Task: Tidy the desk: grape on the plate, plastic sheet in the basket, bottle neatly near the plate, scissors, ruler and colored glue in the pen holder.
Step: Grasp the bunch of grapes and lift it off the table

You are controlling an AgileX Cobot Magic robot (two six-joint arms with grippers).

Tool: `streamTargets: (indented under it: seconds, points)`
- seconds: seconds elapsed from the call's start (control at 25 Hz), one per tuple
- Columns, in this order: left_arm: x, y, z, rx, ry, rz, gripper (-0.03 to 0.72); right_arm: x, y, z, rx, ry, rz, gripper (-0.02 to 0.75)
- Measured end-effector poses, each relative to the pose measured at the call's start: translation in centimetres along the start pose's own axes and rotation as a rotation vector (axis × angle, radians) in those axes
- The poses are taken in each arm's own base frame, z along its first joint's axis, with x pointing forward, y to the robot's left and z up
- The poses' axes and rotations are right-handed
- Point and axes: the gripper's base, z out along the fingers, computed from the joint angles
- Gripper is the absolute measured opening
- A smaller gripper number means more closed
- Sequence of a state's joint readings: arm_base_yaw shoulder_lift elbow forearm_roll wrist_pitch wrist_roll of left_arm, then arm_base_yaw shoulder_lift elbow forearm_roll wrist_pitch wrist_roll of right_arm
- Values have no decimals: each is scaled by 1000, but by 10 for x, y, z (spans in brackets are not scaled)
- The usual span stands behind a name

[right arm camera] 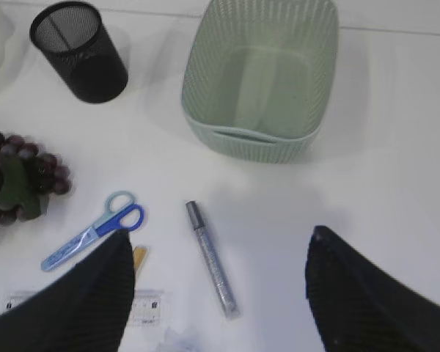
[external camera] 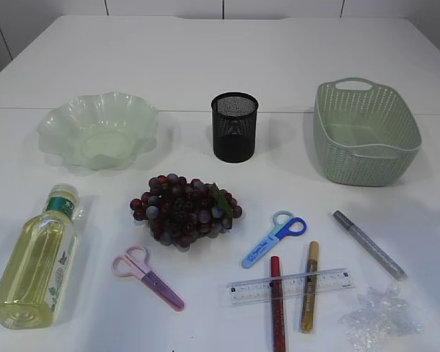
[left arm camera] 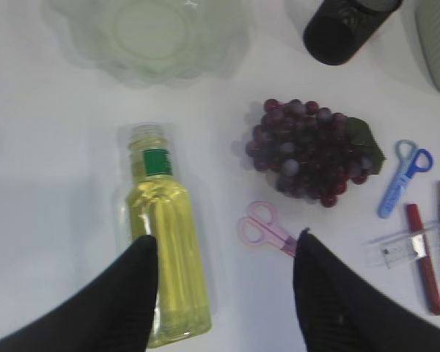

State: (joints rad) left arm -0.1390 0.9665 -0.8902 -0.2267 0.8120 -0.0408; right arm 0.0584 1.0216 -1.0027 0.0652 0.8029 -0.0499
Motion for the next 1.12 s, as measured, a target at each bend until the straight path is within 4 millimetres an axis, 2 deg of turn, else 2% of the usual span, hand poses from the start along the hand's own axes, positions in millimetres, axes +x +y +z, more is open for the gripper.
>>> streamTargets:
  seconds: [0.12,0.28,0.44,0.6,0.92,1.12]
  points:
    - [-26,-17,8,51,71,19,426,2,10,12,-39,63,-33,565]
    - [-53,-38,24,97,111,34,424,4,16,16,-63,88,-62,565]
    - [-64,-52,55,68,174,-8,424,5,17,15,-69,109,-64,565]
    - [-58,-68,97,36,238,-71,424,8,17,15,-77,135,-58,565]
    - [-31,-114,171,-43,274,-275,424,10,18,15,-90,158,-51,565]
    - [-14,-117,214,-122,323,-438,426,10,20,14,-110,162,-32,565]
